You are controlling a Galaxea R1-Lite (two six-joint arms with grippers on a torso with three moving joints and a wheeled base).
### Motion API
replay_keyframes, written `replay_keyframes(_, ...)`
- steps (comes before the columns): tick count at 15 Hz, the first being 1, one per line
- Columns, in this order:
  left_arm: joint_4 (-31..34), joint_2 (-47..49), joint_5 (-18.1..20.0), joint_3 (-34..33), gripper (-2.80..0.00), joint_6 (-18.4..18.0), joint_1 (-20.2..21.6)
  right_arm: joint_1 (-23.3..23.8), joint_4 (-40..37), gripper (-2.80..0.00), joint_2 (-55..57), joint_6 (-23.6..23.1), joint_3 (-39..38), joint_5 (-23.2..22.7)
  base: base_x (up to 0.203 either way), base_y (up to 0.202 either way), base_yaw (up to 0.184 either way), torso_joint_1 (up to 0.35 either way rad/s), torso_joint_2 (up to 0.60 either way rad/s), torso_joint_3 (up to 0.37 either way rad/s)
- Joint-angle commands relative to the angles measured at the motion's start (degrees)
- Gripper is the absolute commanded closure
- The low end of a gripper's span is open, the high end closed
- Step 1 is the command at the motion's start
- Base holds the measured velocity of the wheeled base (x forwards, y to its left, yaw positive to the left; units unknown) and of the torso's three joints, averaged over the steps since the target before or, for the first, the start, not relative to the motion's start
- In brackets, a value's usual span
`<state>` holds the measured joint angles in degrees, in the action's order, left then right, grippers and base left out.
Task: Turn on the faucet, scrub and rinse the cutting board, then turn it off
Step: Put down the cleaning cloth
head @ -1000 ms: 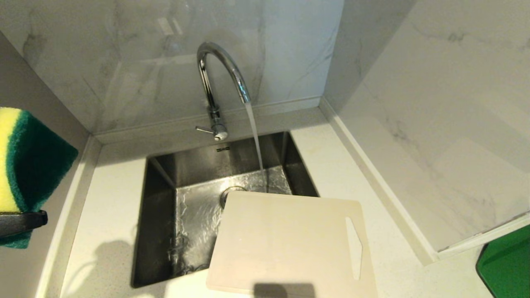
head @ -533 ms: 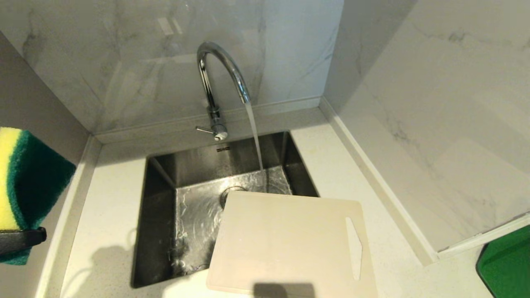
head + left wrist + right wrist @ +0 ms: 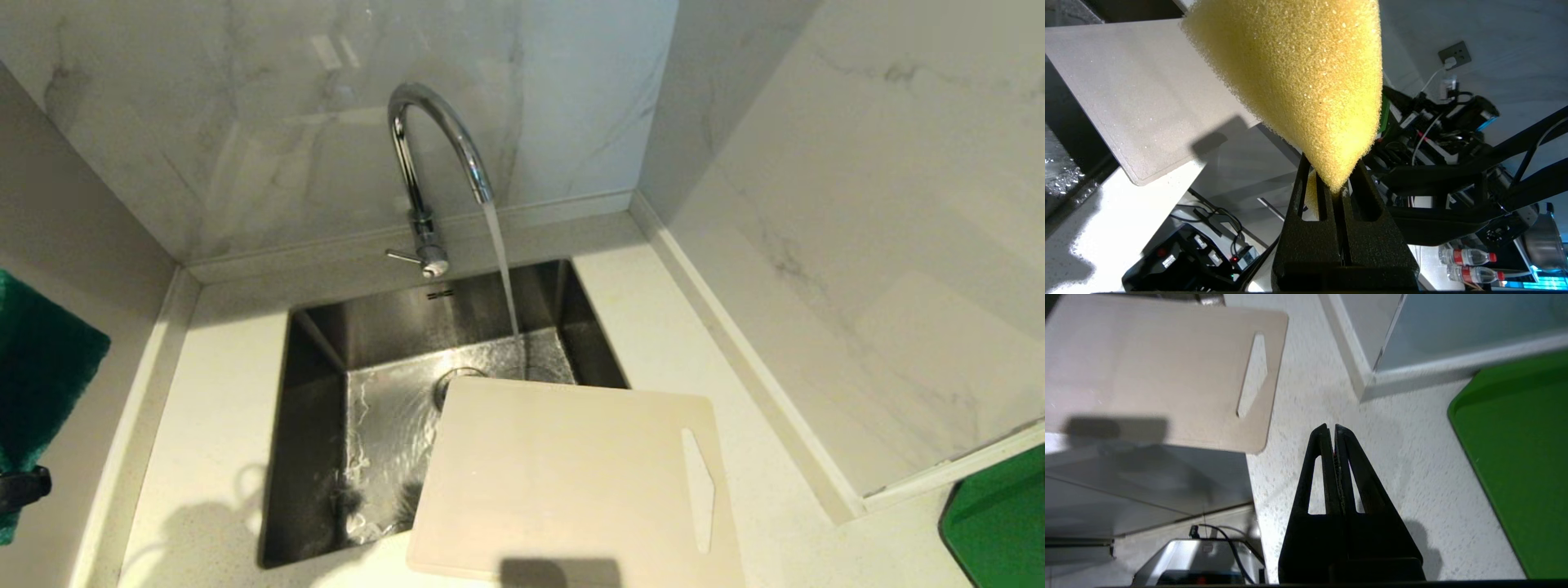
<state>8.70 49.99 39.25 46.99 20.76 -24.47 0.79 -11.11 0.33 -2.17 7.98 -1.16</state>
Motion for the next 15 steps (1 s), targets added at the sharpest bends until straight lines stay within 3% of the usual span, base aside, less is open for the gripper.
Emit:
replay_keyframes(1,0.0,0.2,0.2,0.0,0.0,0.2,0.0,0.0,3.9,0.0,-0.4,0.0,-5.2,0.2,0.0,0.0,0.0,0.0,0.0,0.0)
replay_keyframes(7,-0.4,1.5,-0.5,1.1,0.0,0.2,0.0,0.0,7.6,0.0,-0.4,3.6,-6.5,0.9,0.0,0.0,0.0,0.0,0.0,0.0)
replay_keyframes(15,0.1,2.3,-1.4,2.8,0.0,0.1,0.0,0.0,7.6,0.0,-0.4,3.5,-6.5,0.9,0.0,0.0,0.0,0.0,0.0,0.0)
